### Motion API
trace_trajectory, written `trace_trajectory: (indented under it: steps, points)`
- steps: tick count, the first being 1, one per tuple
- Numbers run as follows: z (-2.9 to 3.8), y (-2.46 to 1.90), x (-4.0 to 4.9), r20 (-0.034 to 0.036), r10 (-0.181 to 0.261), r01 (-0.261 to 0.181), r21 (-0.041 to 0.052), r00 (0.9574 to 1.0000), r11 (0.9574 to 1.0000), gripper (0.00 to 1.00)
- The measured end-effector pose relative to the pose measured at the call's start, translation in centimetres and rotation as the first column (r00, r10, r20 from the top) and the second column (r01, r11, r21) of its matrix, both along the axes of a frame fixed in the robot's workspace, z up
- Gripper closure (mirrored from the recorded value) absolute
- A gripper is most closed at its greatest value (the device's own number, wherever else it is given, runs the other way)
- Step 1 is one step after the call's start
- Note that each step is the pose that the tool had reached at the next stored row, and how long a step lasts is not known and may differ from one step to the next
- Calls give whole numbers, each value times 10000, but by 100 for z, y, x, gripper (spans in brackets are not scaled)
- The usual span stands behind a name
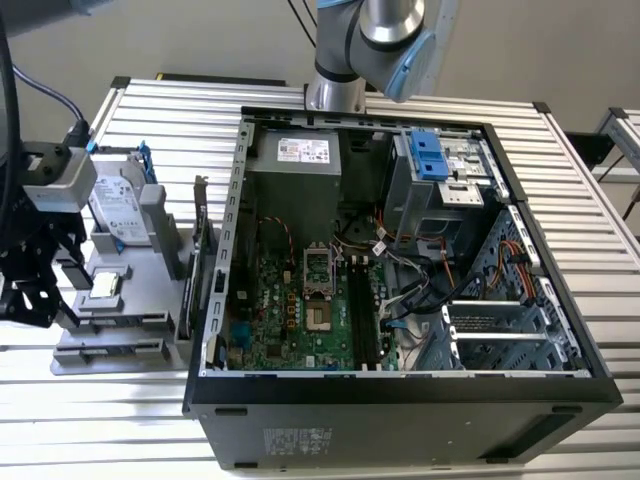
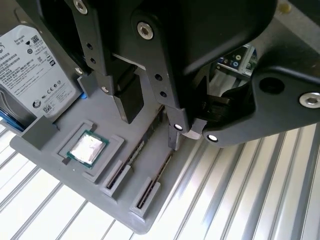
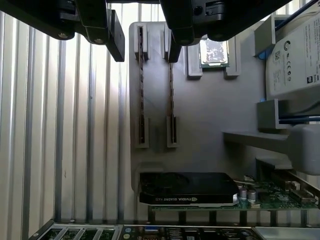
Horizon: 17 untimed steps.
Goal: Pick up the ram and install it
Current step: 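Pick up the ram and move it above insertion slot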
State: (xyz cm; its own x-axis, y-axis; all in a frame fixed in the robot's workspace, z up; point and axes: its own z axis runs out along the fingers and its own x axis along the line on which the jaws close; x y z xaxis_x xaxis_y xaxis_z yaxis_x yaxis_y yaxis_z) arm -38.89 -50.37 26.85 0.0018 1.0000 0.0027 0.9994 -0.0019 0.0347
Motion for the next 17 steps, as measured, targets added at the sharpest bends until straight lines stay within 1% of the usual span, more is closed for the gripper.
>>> trace_trajectory:
  steps: [17]
  points:
    - [-97,0,0,0,0,0,0,10000,10000,0]
